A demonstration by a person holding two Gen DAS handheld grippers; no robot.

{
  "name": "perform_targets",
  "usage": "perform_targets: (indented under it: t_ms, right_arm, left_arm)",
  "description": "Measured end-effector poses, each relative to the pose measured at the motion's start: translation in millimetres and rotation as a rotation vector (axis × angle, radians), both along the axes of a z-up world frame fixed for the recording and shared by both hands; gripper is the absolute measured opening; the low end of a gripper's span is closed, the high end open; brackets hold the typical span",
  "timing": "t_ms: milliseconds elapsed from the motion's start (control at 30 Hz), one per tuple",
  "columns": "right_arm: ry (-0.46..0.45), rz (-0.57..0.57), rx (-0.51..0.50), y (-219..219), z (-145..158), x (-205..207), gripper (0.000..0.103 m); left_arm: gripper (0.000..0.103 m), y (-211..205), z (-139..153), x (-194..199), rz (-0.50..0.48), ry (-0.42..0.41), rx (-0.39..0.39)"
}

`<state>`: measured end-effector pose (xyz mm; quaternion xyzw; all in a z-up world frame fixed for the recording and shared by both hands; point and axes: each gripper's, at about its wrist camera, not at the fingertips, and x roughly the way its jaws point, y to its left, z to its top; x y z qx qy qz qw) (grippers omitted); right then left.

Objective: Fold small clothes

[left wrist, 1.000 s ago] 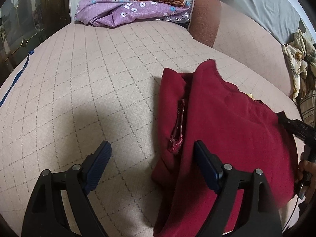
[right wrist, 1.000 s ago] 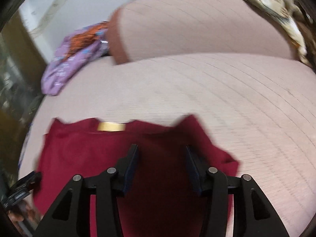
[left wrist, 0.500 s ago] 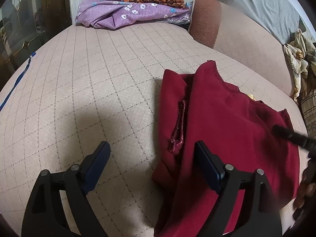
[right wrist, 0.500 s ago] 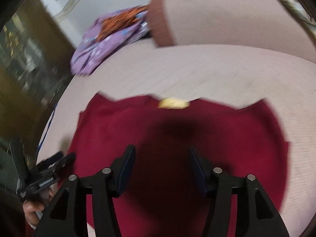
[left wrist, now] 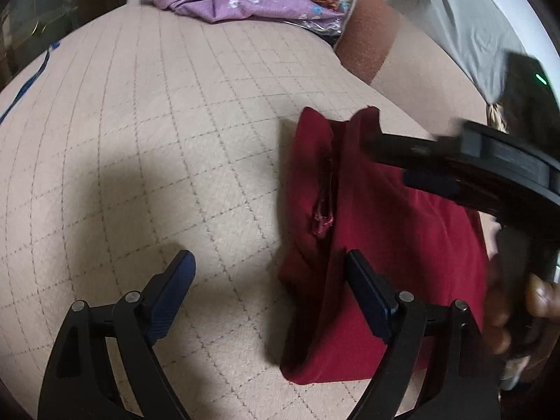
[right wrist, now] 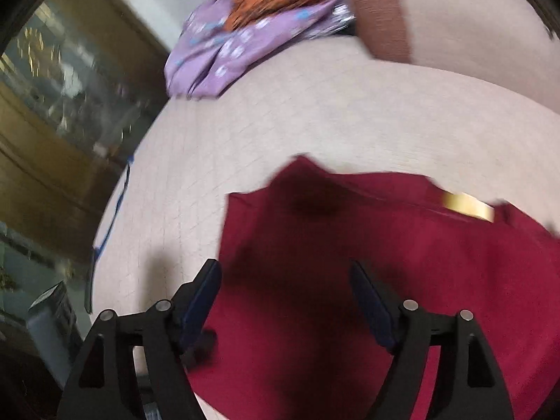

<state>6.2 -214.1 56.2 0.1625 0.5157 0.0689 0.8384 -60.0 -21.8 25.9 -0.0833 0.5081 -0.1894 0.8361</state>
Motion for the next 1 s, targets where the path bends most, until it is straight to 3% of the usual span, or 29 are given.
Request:
perform_targets:
  t_ms: [133,167,233,300,367,400,433,467,533,600,700,767,800,833,1000]
  right_arm:
    - [0.059,0.046,-0.063,31.8,-17.5,36.7,0.080]
    - [0.083,0.067,-0.097,41.4,-24.8,45.1,0.083]
    - [0.093,0.106,-0.171,54.2,-32.3,49.4,0.101]
    - [0.087,0.129,-0.259,62.8,-37.5,52.1,0.100]
    - [0.063,0.142,-0.303,62.9,-39.2,48.7,0.093]
    - [0.042,0.139,-0.344,60.4,-37.0,45.2,0.075]
    - [0.020,0.144,-0.326,54.0,-33.5,40.9,0.064]
    - [0.002,0.140,-0.283,44.0,-29.5,36.0,0.060]
    - [-0.023,0.123,-0.188,23.4,-21.6,26.8,0.032]
    - [-0.040,0.096,-0.078,3.6,-14.5,17.8,0.022]
    - [-0.048,0.075,-0.015,-12.7,-11.0,9.2,0.020]
    - [-0.045,0.060,0.012,-20.3,-13.1,4.9,0.020]
    - [-0.042,0.055,0.023,-18.7,-12.5,2.7,0.020]
    - [-0.038,0.052,0.040,-19.4,-12.9,2.8,0.021]
    - [-0.025,0.058,0.049,-18.6,-13.3,4.6,0.026]
  left_arm:
    - [0.087,-5.2,-0.2,-2.1,-0.028,0.002,0.002]
    - [0.087,-8.0,-1.3,-2.5,-0.040,0.003,0.010]
    - [0.087,-11.7,-3.1,-2.5,-0.055,0.004,0.017]
    - [0.087,-12.8,-3.3,-1.4,-0.058,0.002,0.014]
    - [0.087,-13.9,-3.8,-0.6,-0.056,0.002,0.010]
    - [0.087,-14.3,-3.8,-0.3,-0.057,-0.002,0.010]
    - [0.087,-16.5,-3.5,-0.4,-0.063,-0.008,0.008]
    - [0.087,-18.0,-3.3,-1.8,-0.072,-0.015,0.005]
    - [0.087,-22.6,-2.2,-3.7,-0.095,-0.034,-0.004]
    - [0.087,-30.8,-1.4,-5.8,-0.115,-0.059,0.004]
    - [0.087,-41.3,-2.4,-6.0,-0.146,-0.082,0.012]
    - [0.078,-46.3,-2.6,-4.7,-0.179,-0.081,-0.013]
    - [0.050,-47.3,-2.2,-2.3,-0.196,-0.076,-0.027]
    - [0.036,-51.4,-2.5,-0.3,-0.213,-0.065,-0.030]
    - [0.034,-54.8,-1.4,-0.5,-0.227,-0.085,-0.002]
